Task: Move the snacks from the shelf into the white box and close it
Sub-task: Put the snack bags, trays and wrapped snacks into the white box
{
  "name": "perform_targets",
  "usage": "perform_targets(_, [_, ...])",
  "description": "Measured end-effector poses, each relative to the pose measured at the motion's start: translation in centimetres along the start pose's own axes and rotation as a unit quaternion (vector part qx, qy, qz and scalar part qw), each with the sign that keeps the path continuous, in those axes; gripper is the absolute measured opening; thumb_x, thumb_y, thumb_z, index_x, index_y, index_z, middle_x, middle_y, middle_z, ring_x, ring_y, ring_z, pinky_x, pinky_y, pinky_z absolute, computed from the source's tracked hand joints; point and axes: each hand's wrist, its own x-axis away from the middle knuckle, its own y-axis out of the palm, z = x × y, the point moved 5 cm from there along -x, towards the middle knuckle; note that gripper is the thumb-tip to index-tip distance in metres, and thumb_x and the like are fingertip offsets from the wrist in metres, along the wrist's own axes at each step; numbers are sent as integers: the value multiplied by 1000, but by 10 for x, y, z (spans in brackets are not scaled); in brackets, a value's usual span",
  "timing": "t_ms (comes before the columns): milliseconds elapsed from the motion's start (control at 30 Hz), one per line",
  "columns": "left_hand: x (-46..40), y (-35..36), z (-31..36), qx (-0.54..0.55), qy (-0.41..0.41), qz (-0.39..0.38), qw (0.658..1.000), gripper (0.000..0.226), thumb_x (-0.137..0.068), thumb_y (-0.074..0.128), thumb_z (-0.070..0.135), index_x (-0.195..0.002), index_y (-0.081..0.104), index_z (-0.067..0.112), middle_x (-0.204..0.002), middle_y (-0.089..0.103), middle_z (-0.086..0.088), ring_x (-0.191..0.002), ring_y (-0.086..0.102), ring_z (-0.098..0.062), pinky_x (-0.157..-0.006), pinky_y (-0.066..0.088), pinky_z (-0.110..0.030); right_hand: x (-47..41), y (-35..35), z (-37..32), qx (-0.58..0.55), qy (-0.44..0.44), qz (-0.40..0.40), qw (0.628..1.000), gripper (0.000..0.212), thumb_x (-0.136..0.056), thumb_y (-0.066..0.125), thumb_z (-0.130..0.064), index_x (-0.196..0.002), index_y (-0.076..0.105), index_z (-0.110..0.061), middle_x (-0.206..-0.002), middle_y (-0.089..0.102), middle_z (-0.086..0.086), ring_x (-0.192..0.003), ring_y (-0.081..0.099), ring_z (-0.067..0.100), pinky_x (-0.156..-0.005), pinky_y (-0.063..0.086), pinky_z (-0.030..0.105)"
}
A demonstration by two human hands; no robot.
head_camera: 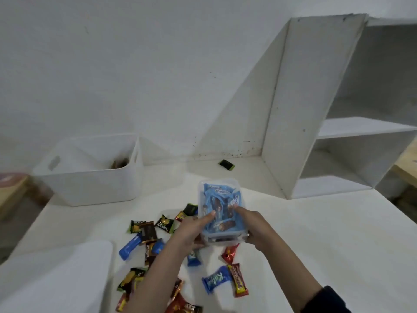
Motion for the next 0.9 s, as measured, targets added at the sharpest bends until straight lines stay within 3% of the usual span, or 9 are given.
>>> perform_targets(67, [6, -46, 24, -5, 11, 32, 999, 53, -70, 78, 43, -103, 66, 3, -97, 72, -14, -90, 68, -32, -85, 56, -46, -1, 45, -20, 16, -8, -24, 1000, 46, -81, 64, -44, -105, 66, -5, -93, 73, 14, -85, 71, 30, -78, 56, 41])
perform_targets(167, [20, -114, 58, -3, 31, 69, 997, 48, -73, 77, 41, -100, 66, 3, -88, 70, -12, -78, 67, -27, -70, 57, -35, -2, 119, -50, 23, -30, -71, 997, 49, -81, 66, -42, -107, 62, -1, -86, 71, 18, -63, 69, 24, -56, 56, 31])
perform_targets(267, [34, -181, 89, -2, 54, 98, 994, 38, -77, 74, 39, -97, 65, 8, -87, 68, -9, -75, 64, -23, -73, 54, -34, -6, 192, -78, 27, -54, -108, 992, 63, -64, 73, -49, -106, 64, -3, -103, 70, 23, -83, 66, 29, -72, 52, 39])
perform_targets(333, [42, -227, 109, 3, 72, 117, 990, 32, -79, 72, 39, -92, 65, 10, -85, 65, -9, -73, 60, -22, -68, 52, -31, -7, 240, -95, 31, -67, -131, 989, 63, -61, 73, -50, -104, 66, -4, -106, 70, 21, -85, 63, 30, -78, 51, 40])
perform_targets(500, [47, -325, 161, 20, 87, 152, 984, 27, -81, 70, 38, -86, 61, 13, -82, 55, -9, -62, 49, -18, -56, 44, -26, -19, 344, -137, 26, -86, -158, 983, 57, -71, 72, -47, -106, 65, -3, -95, 69, 15, -77, 61, 27, -71, 48, 34])
perform_targets(567, [41, -359, 182, 4, 89, 172, 981, 29, -81, 70, 39, -87, 60, 13, -83, 57, -9, -65, 52, -19, -57, 47, -28, -27, 378, -153, 16, -90, -164, 982, 45, -80, 68, -42, -106, 64, -6, -90, 69, 12, -72, 63, 23, -67, 49, 30])
perform_targets(667, [25, -401, 211, -20, 95, 184, 978, 30, -81, 70, 38, -87, 59, 11, -82, 58, -11, -66, 54, -21, -62, 49, -32, -46, 425, -172, 17, -100, -168, 981, 47, -81, 67, -45, -109, 61, -7, -89, 69, 8, -71, 66, 21, -60, 52, 28])
perform_targets(800, [-8, -446, 234, -23, 92, 188, 978, 33, -81, 71, 35, -92, 59, 6, -91, 62, -12, -75, 60, -24, -81, 54, -40, -83, 473, -184, 25, -102, -153, 983, 53, -79, 68, -46, -111, 60, -5, -98, 71, 12, -88, 70, 28, -77, 56, 38])
perform_targets(900, [-41, -477, 234, -29, 72, 196, 977, 35, -82, 70, 36, -96, 59, 5, -100, 62, -14, -78, 60, -23, -81, 53, -39, -119, 504, -181, 36, -84, -151, 984, 53, -79, 69, -46, -111, 61, -4, -101, 71, 13, -91, 69, 29, -83, 56, 42])
